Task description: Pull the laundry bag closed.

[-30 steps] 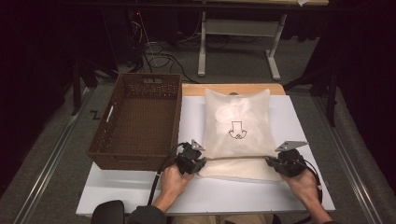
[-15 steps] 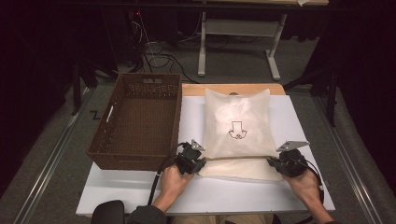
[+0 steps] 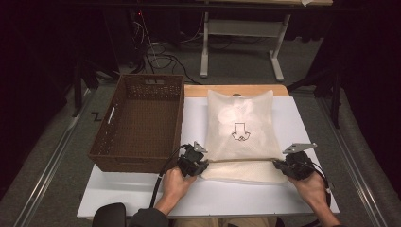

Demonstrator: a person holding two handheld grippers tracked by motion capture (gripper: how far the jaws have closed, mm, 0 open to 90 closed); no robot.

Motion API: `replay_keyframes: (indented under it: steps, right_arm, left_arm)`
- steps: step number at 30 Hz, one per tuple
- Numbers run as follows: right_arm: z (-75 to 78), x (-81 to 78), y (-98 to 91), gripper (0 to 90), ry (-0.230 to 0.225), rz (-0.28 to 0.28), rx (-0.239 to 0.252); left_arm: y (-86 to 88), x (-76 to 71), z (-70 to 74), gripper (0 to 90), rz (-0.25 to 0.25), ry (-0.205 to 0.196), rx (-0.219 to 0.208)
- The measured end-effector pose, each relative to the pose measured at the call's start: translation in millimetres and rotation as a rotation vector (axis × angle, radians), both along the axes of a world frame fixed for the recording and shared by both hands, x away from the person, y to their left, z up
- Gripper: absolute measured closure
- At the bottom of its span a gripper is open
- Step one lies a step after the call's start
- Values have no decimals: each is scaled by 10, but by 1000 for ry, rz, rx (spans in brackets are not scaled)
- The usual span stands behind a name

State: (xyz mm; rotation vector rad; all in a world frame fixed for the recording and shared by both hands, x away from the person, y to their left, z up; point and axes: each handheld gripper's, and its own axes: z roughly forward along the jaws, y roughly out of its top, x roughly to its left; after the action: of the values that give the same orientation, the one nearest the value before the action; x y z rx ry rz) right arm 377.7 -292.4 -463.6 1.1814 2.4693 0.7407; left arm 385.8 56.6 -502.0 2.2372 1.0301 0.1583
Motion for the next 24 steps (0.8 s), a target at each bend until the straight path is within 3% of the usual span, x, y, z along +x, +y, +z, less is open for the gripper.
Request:
replay_keyframes:
  steps: [12, 24]
  right_arm:
    - [2, -11, -111, 877, 5, -27, -6]
    - [-43, 28, -114, 877, 7, -33, -45]
  left_arm:
    - [2, 2, 2, 872, -4, 1, 5]
    - [12, 12, 0, 873, -3, 11, -8]
